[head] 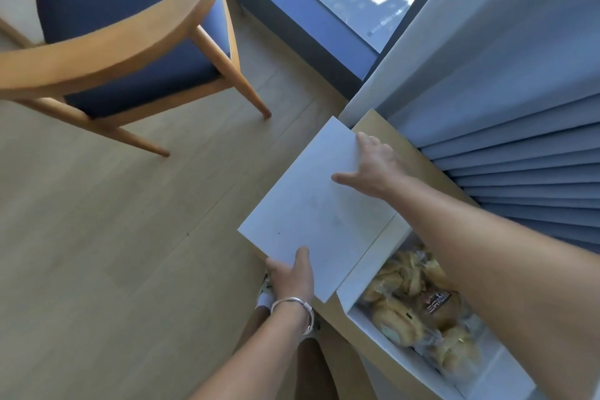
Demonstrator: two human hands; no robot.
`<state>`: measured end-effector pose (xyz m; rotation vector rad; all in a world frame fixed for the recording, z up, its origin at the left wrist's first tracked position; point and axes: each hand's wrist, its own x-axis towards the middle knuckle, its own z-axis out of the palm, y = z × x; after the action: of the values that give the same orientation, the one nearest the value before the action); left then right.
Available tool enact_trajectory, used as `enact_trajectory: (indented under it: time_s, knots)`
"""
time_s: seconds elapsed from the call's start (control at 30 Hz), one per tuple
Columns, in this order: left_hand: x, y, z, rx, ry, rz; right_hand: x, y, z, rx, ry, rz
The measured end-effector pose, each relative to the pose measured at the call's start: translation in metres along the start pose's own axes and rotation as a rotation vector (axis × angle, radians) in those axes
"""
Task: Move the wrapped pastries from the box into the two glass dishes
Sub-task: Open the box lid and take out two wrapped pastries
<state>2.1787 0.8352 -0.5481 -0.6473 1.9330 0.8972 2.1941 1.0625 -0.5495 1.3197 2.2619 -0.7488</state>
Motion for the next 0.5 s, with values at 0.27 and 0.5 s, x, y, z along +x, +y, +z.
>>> enact_trajectory:
  time_s: [0.27,0.5]
  knots:
    - [-0.015,0.027,-0.014,0.421,0.062,0.195,-0.056,0.005,-0.011,-0.016,0.067,-0.047]
    - [-0.071,0.084,-0.035,1.211,0.014,0.989,-0.144,0.019,-0.052,0.029,0.149,0.018]
